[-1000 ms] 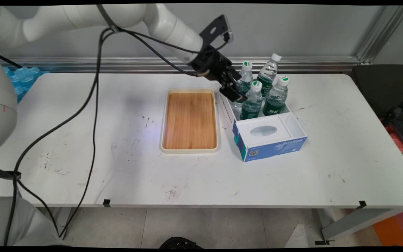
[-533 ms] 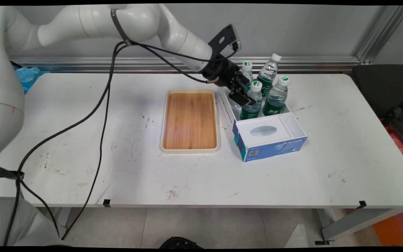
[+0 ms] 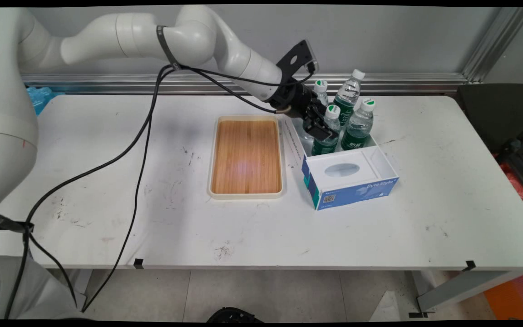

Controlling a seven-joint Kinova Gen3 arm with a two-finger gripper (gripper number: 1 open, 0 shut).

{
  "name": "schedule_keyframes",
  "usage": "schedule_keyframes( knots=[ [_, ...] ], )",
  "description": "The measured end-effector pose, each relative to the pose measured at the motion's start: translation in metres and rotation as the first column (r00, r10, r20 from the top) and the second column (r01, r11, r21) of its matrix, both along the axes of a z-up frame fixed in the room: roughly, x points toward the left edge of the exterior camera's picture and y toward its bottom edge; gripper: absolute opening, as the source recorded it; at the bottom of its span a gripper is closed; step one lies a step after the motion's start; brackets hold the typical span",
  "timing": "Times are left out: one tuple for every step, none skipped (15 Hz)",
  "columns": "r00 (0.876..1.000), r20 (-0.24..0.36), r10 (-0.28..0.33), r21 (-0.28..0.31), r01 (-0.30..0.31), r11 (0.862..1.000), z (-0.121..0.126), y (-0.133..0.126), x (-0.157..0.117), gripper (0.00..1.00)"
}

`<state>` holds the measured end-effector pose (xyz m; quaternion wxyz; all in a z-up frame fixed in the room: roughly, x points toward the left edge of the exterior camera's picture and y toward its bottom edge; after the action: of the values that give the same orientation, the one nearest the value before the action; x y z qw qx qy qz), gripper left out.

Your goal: Pick up the green bottle from the white box, then place the picked object on the tray

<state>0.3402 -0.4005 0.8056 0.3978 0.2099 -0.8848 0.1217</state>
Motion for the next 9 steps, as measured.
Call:
schedule_keyframes(
  knots=[
    [1.000,-0.002,0.001,0.002,-0.001,1.000,-0.0016,0.0000,-0.0006,0.00],
    [1.000,-0.003,0.001,0.004,-0.001,1.000,-0.0031,0.0001,-0.0011,0.00],
    [1.000,-0.005,0.002,0.006,-0.002,1.000,-0.0046,0.0004,-0.0016,0.00],
    [1.000,-0.006,0.002,0.008,-0.002,1.000,-0.0056,0.0008,-0.0018,0.00],
    [1.000,-0.006,0.003,0.011,-0.003,1.000,-0.0071,0.0015,-0.0019,0.00],
    [1.000,-0.007,0.004,0.013,-0.003,1.000,-0.0079,0.0019,-0.0019,0.00],
    [1.000,-0.007,0.004,0.014,-0.004,1.000,-0.0086,0.0021,-0.0020,0.00],
    [1.000,-0.007,0.005,0.015,-0.005,1.000,-0.0083,0.0023,-0.0016,0.00],
    [1.000,-0.006,0.006,0.014,-0.006,1.000,-0.0070,0.0023,-0.0008,0.00]
  ],
)
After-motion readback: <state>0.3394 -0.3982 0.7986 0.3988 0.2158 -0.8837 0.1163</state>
